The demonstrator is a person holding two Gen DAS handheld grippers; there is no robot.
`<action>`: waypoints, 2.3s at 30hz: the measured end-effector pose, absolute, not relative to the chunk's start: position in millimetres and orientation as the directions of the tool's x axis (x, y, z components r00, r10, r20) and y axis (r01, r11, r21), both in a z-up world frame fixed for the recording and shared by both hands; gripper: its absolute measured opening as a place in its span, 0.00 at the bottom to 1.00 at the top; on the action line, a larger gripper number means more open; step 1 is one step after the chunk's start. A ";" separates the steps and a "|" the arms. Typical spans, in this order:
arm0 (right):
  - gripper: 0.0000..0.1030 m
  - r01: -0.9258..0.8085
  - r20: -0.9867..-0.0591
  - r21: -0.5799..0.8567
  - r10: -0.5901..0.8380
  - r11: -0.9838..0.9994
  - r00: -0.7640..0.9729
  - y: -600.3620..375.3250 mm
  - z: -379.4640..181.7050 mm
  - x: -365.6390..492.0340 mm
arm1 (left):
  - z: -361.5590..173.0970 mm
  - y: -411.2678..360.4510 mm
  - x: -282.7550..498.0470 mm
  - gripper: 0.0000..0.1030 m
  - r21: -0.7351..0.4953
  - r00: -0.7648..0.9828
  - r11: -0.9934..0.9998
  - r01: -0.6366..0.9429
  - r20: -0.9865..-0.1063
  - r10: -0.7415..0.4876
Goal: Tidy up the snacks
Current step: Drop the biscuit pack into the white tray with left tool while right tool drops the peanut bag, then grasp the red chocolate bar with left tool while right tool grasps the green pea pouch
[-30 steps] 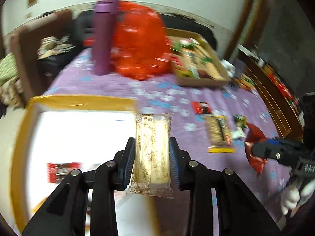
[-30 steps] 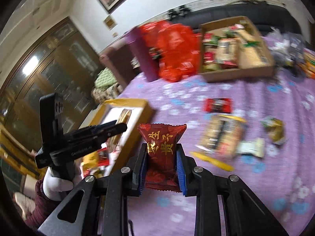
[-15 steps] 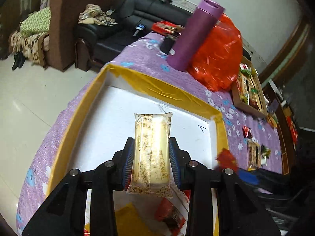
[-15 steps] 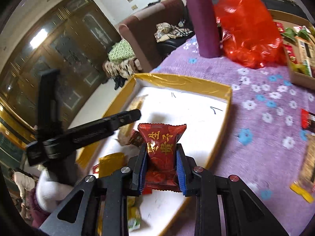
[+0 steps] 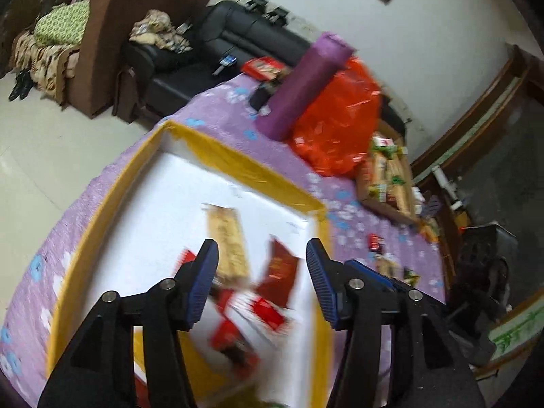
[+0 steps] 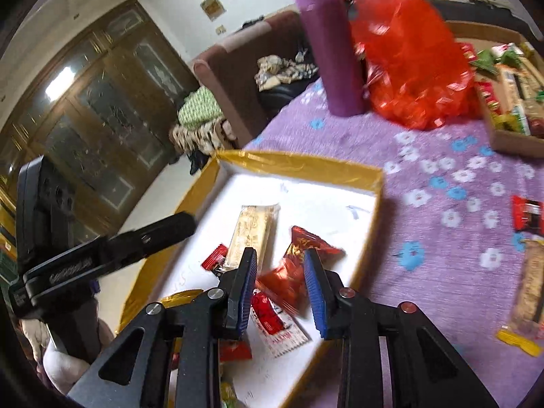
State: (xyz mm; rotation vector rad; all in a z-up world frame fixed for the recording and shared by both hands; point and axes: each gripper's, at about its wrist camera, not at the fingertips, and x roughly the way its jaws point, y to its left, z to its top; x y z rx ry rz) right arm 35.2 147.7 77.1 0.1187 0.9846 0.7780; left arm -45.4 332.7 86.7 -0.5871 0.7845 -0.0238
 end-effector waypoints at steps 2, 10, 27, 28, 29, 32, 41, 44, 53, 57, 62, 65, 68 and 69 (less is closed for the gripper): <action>0.30 -0.529 -0.687 0.433 0.647 0.730 0.332 127.1 86.0 32.7 | 97.2 318.3 -56.7 0.60 -0.526 0.736 0.836 -0.156 -0.626 -0.257; 0.34 -0.387 -0.649 0.470 0.608 0.793 0.457 -6.0 102.8 25.7 | 115.3 254.7 -91.4 0.70 -0.585 0.764 0.810 -0.044 -0.542 -0.349; 0.40 -0.040 -0.690 0.520 0.447 0.853 0.569 -205.4 49.0 47.8 | 85.0 160.6 -80.4 0.69 -0.558 0.653 0.830 -0.011 -0.633 -0.416; 0.41 -0.031 -0.689 0.528 0.450 0.848 0.569 -206.3 45.6 53.0 | 82.2 157.7 -78.3 0.69 -0.551 0.645 0.834 -0.011 -0.641 -0.415; 0.42 -0.028 -0.688 0.532 0.451 0.846 0.569 -206.5 44.1 54.8 | 80.0 157.0 -77.5 0.69 -0.548 0.640 0.837 -0.011 -0.647 -0.415; 0.45 -0.044 -0.696 0.504 0.435 0.863 0.572 -197.0 43.2 71.8 | 71.0 151.1 -71.7 0.69 -0.542 0.619 0.840 -0.018 -0.666 -0.416; 0.60 -0.177 -0.780 0.194 0.261 0.965 0.569 -128.6 36.9 110.9 | 55.4 153.6 -63.1 0.69 -0.525 0.591 0.850 -0.042 -0.699 -0.402; 0.54 -0.174 -0.793 0.128 0.206 0.976 0.573 -120.7 29.3 113.4 | 51.0 154.5 -59.5 0.69 -0.527 0.584 0.849 -0.045 -0.703 -0.406; 0.28 -0.105 -0.755 0.319 0.319 0.942 0.574 -154.5 28.6 96.3 | 52.9 139.9 -48.9 0.69 -0.499 0.564 0.867 -0.004 -0.717 -0.410; 0.28 -0.091 -0.690 0.468 0.428 0.879 0.583 -172.0 31.9 72.1 | 53.9 123.5 -37.5 0.69 -0.465 0.543 0.885 0.036 -0.734 -0.408; 0.28 -0.125 -0.647 0.518 0.483 0.846 0.589 -173.6 37.9 54.4 | 65.4 101.4 1.4 0.69 -0.400 0.554 0.910 0.108 -0.736 -0.389; 0.28 -0.141 -0.637 0.520 0.492 0.842 0.593 -172.3 38.7 52.4 | 68.0 95.2 40.3 0.69 -0.388 0.567 0.913 0.124 -0.728 -0.386; 0.28 -0.143 -0.633 0.543 0.515 0.828 0.579 -174.2 35.3 53.5 | 62.5 83.0 90.1 0.69 -0.334 0.550 0.924 0.188 -0.744 -0.381; 0.28 -0.143 -0.630 0.550 0.521 0.823 0.576 -175.0 34.6 53.8 | 59.2 79.9 104.3 0.69 -0.309 0.545 0.928 0.206 -0.752 -0.371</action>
